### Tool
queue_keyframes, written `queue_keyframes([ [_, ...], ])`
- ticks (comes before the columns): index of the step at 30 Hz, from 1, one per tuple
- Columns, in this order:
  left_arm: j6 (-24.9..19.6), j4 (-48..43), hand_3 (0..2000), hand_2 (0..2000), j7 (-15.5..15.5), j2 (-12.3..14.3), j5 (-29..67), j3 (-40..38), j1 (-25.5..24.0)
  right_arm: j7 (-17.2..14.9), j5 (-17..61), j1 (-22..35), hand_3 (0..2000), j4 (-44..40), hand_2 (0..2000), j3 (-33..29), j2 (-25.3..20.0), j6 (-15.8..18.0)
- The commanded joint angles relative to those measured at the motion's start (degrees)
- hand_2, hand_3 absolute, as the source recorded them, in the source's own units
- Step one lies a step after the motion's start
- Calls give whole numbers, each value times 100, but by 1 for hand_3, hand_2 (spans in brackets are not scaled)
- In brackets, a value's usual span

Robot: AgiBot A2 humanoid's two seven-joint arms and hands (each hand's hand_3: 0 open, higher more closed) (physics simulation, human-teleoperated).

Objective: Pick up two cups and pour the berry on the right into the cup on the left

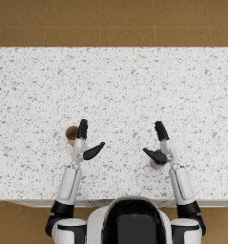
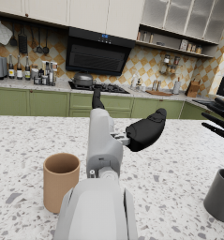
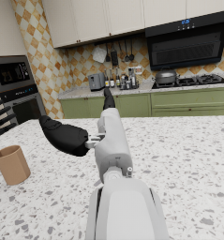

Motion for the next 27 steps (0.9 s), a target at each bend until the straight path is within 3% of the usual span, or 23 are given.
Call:
queue_keyframes([
  [1,0,0,0,0,0,0,0,0,0,0,0,0,0,0,0,0,0,0],
  [13,0,93,0,0,0,6,0,172,10,0,0,0,0,0,0,0,0,0],
  [14,-163,-48,0,0,-163,-16,0,-56,-61,0,0,10,0,-93,0,172,-6,0],
  [18,-468,-394,0,0,-467,-72,0,-929,-488,426,0,-600,0,547,0,-336,215,-421],
  [27,-572,-43,0,0,-571,47,1433,-1582,-770,571,1436,-1739,0,1037,0,-1166,374,-564],
])
